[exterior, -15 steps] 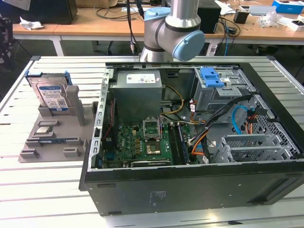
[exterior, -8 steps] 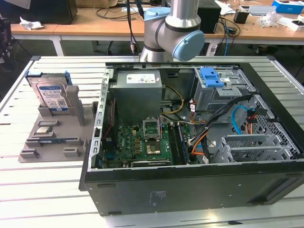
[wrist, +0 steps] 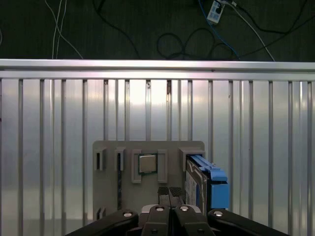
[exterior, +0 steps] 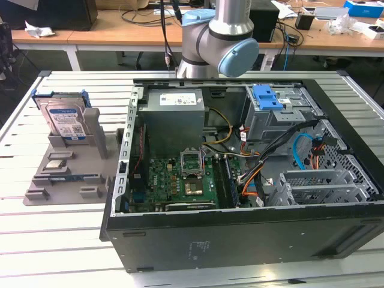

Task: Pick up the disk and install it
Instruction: 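Pick up the disk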

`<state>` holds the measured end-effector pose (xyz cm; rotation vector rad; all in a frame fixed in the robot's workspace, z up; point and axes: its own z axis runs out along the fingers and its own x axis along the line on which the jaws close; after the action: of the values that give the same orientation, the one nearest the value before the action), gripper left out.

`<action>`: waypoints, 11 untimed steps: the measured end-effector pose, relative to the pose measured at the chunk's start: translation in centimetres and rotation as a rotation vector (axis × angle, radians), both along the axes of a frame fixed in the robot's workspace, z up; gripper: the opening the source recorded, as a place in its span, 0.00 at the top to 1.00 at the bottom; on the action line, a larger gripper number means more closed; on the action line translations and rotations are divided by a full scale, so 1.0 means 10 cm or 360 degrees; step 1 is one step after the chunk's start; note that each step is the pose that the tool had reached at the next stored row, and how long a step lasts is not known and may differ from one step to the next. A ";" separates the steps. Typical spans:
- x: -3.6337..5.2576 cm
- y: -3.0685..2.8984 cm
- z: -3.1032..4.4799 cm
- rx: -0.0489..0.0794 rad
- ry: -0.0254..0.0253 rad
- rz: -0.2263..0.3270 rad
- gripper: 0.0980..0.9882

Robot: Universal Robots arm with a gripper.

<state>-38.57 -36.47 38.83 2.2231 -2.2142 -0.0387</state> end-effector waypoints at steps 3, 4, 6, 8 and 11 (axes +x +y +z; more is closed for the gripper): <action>0.000 0.000 0.000 0.0000 0.00000 0.0004 0.92; 0.000 0.000 0.000 0.0000 0.00000 0.0005 0.92; 0.000 0.000 0.000 0.0000 0.00000 0.0007 0.78; 0.000 0.000 0.000 0.0000 0.00000 0.0009 0.64; 0.000 0.000 0.000 0.0000 0.00000 0.0014 0.51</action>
<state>-38.57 -36.47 38.83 2.2326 -2.2046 -0.0387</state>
